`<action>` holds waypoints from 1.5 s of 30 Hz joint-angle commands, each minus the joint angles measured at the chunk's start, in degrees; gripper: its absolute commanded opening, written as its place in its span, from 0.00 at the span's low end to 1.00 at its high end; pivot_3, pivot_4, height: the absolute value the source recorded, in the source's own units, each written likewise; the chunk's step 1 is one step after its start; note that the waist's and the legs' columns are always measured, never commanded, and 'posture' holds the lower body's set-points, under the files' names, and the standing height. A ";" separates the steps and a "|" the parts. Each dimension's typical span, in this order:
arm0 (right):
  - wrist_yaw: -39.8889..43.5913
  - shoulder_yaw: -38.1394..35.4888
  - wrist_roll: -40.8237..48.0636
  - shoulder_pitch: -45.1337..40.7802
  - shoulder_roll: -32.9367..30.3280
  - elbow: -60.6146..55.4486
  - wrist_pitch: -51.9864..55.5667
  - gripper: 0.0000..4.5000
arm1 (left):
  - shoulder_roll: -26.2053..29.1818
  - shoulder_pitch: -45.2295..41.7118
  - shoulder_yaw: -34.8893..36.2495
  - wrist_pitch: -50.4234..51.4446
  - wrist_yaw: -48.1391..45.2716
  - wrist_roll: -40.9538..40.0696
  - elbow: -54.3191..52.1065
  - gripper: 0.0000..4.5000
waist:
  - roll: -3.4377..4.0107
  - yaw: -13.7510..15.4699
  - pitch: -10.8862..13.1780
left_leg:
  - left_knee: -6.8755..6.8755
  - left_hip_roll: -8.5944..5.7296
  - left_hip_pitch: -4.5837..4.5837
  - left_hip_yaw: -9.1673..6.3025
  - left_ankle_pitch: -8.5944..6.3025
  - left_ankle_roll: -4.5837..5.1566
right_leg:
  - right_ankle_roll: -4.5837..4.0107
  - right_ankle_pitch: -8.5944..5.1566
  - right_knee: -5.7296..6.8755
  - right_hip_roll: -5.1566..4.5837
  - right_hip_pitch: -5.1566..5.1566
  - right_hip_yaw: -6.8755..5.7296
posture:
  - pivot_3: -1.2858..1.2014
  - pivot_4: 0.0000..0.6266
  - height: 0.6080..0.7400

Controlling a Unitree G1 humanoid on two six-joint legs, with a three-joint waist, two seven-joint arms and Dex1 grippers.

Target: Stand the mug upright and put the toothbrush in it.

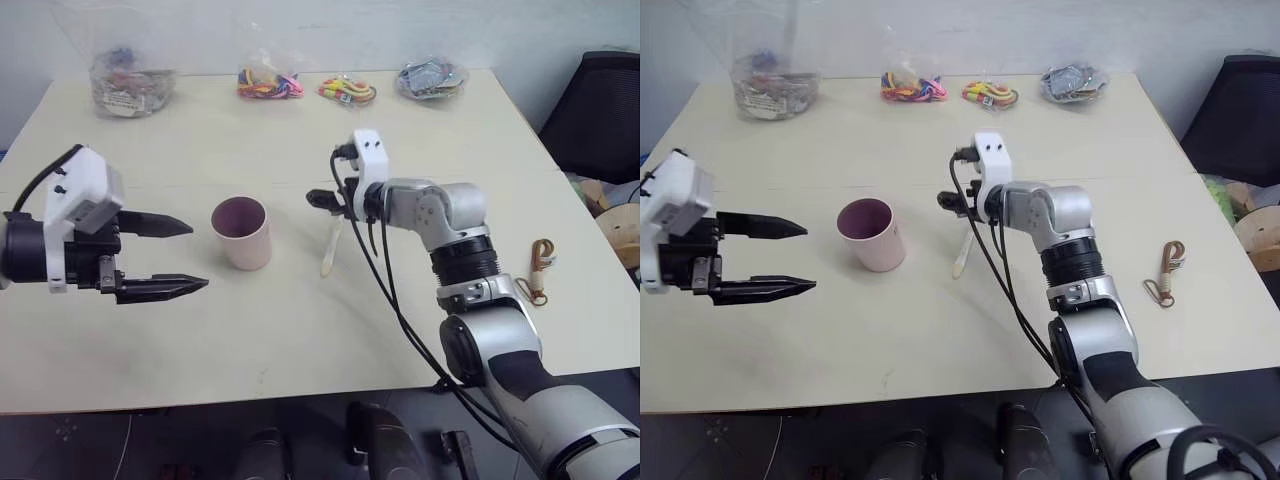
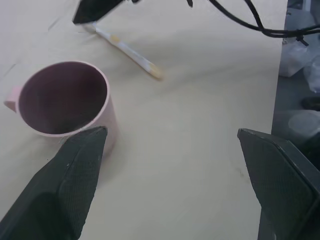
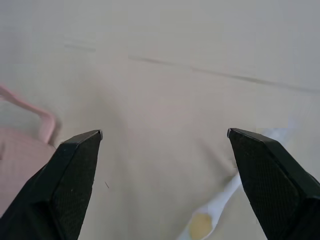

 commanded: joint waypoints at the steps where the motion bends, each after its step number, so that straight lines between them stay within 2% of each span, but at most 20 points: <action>1: -1.07 -0.78 -1.21 2.13 -0.42 -1.58 1.68 0.93 | -0.10 -1.94 -0.02 -1.33 -0.11 -0.21 0.13 0.98 | 0.00 0.07 0.00 | 0.01 -0.01 -0.01 0.01 0.00 0.00 | 0.00 0.00 0.00 -0.01 0.00 0.01 | 0.52 0.24 1.00; 10: -1.04 -0.55 -3.80 1.75 4.30 8.19 -1.82 0.93 | -1.79 -8.29 -4.52 -2.57 0.55 0.20 2.28 0.98 | 0.00 -0.37 0.00 | -0.03 0.00 0.04 0.09 0.02 -0.03 | 0.00 0.00 0.03 0.06 -0.01 0.03 | 0.52 0.24 1.00; 11: -1.01 -0.75 -3.77 1.66 4.79 8.97 -1.96 0.89 | -1.94 -8.80 -4.78 -2.62 0.71 0.31 2.59 0.99 | 0.00 -0.36 0.00 | -0.02 0.00 0.04 0.09 0.02 -0.03 | 0.00 0.00 0.03 0.06 -0.01 0.03 | 0.52 0.24 1.00; 13: -0.77 -0.85 -3.91 1.76 5.56 9.81 -2.11 0.80 | -2.13 -9.40 -5.13 -2.95 0.90 0.73 2.99 1.00 | 0.00 -0.36 0.00 | -0.02 -0.01 0.06 0.10 0.02 -0.03 | 0.00 0.00 0.04 0.05 0.00 0.04 | 0.52 0.24 1.00; 21: -0.44 -1.18 -4.49 3.22 5.43 8.49 -1.04 0.15 | -2.25 -9.16 -4.87 -3.65 1.08 1.22 3.66 1.00 | 0.00 -0.34 0.00 | -0.02 -0.01 0.06 0.06 0.02 -0.03 | 0.00 0.00 0.05 0.04 0.00 0.05 | 0.52 0.24 1.00; 23: -0.49 -1.46 -4.66 2.91 5.34 8.77 -1.33 0.02 | -2.43 -8.63 -4.57 -3.81 1.29 1.52 4.02 1.00 | 0.00 -0.30 0.00 | -0.02 -0.01 0.06 0.05 0.02 -0.03 | 0.00 0.00 0.06 0.04 0.00 0.07 | 0.52 0.24 1.00; 30: 1.56 -4.56 -2.40 -0.46 9.42 6.88 -13.01 0.02 | -3.28 -2.24 4.14 -1.36 3.26 1.55 7.05 1.00 | 0.01 -0.55 0.01 | 0.00 0.00 0.05 0.03 0.02 -0.04 | 0.00 0.00 0.09 0.05 -0.04 0.10 | 0.52 0.24 1.00; 34: 0.54 -10.19 2.49 -6.23 16.03 6.96 -20.53 0.02 | -4.34 5.63 14.08 0.68 3.87 2.78 7.22 1.00 | 0.03 -1.75 0.02 | -0.14 0.01 0.00 -0.02 0.02 -0.04 | 0.00 0.00 0.17 0.04 -0.30 0.21 | 0.52 0.24 1.00; 40: 1.63 -9.85 4.48 -10.20 23.99 7.21 -27.55 0.02 | -6.13 9.48 19.86 2.21 6.04 2.60 5.57 1.00 | 0.02 -2.33 0.01 | -0.27 -0.01 -0.05 -0.01 0.05 -0.09 | -0.07 -0.04 0.32 0.05 -0.52 0.22 | 0.52 0.24 1.00; 45: 3.79 -4.17 2.51 -6.95 27.60 6.85 -28.40 0.02 | -7.55 9.52 21.34 2.81 8.70 1.44 3.93 1.00 | -0.04 -1.88 -0.02 | 0.00 -0.06 -0.33 0.00 0.05 -0.09 | -0.07 -0.04 0.33 0.02 -0.52 0.13 | 0.52 0.24 1.00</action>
